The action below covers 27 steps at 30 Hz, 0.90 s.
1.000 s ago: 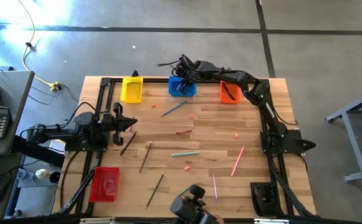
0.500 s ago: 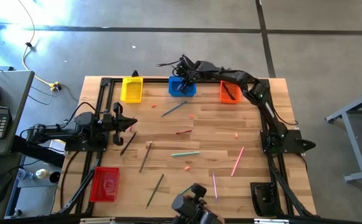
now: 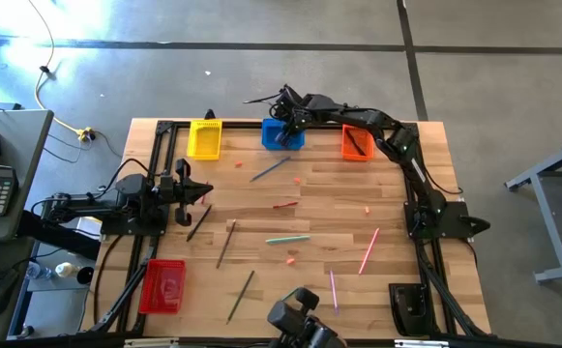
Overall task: Sort crayons/erasers/pens/pencils in bins
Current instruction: Put the green crayon into the blue bin, then put the black colored pencil into the yellow bin
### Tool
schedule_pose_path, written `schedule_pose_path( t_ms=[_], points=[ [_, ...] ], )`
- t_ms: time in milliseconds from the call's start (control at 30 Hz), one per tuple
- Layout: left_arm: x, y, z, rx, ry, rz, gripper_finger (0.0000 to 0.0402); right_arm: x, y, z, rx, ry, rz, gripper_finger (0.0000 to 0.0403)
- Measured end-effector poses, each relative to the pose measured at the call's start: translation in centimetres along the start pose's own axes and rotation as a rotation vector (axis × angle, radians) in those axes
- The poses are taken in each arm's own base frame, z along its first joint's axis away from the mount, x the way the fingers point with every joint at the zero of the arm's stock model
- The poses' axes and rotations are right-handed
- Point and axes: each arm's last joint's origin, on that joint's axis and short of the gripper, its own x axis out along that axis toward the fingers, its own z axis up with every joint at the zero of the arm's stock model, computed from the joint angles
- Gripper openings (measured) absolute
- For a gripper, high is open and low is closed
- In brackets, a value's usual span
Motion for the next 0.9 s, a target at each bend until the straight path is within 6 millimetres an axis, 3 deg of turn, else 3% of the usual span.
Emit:
schedule_pose_path(
  t_ms=[567, 900],
  points=[
    [0.0, 0.0, 0.0, 0.0, 0.0, -0.001, 0.0001, 0.01, 0.63, -0.27, 0.064, 0.032, 0.034, 0.0014],
    [0.0, 0.0, 0.0, 0.0, 0.0, 0.0, 0.0, -0.41, 0.49, 0.46, 0.035, -0.009, 0.001, 0.0103]
  ],
)
